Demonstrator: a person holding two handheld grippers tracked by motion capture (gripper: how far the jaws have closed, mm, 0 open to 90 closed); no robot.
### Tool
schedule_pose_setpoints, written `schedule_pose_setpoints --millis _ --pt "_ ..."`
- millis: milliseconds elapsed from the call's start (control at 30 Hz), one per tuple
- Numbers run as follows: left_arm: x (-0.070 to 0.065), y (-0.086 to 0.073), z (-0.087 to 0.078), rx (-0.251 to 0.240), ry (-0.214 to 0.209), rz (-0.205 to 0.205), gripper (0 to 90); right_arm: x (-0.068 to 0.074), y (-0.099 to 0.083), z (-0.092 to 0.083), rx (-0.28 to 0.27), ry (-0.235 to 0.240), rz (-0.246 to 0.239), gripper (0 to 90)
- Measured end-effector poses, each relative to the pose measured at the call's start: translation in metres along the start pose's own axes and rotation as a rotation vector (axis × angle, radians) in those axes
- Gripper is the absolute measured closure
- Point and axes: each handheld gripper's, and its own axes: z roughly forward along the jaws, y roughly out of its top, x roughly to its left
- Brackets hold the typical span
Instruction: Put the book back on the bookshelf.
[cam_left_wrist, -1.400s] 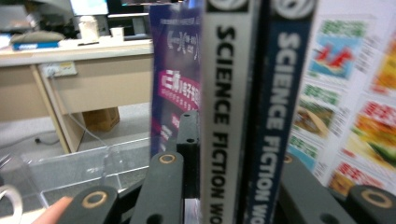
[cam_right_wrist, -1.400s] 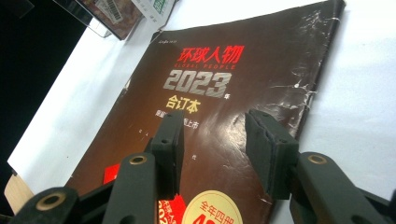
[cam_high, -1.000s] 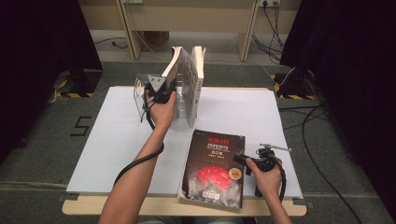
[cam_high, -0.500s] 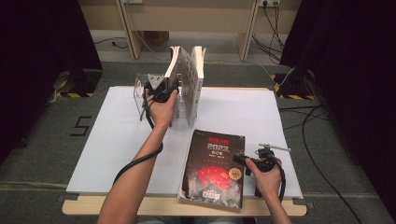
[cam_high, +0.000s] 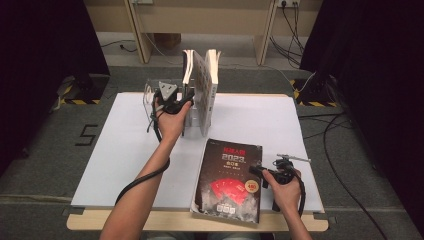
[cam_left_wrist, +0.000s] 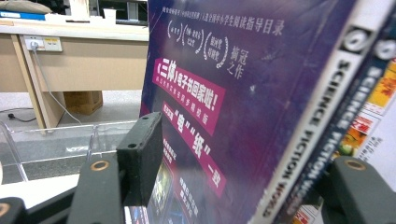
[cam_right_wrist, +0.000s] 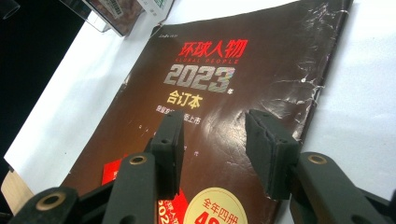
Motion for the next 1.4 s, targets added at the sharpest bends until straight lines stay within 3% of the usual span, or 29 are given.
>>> schedule_pose_setpoints --millis 167,300,500,967,1167,1400 --pt "-0.001 0.0 -0.007 -0.001 -0.01 0.025 34.6 0.001 0.0 0.0 -0.001 0.001 -0.002 58.0" --pt "0.0 -0.001 -0.014 -0.005 -0.02 0.073 32.2 0.001 0.0 0.0 0.0 0.0 -0.003 58.0" --pt "0.0 -0.003 -0.022 -0.008 -0.029 0.098 30.6 0.003 0.0 0.001 0.002 0.002 -0.006 58.0" --pt "0.0 -0.013 -0.034 -0.002 -0.065 0.1 28.6 0.004 0.001 0.001 0.001 -0.001 -0.007 58.0" --pt "0.003 -0.02 -0.042 0.008 -0.091 0.068 27.9 0.005 0.001 0.001 -0.002 -0.001 -0.01 58.0" --pt "0.007 -0.03 -0.052 0.029 -0.1 0.078 27.5 0.007 0.001 0.002 0.005 -0.003 -0.004 58.0"
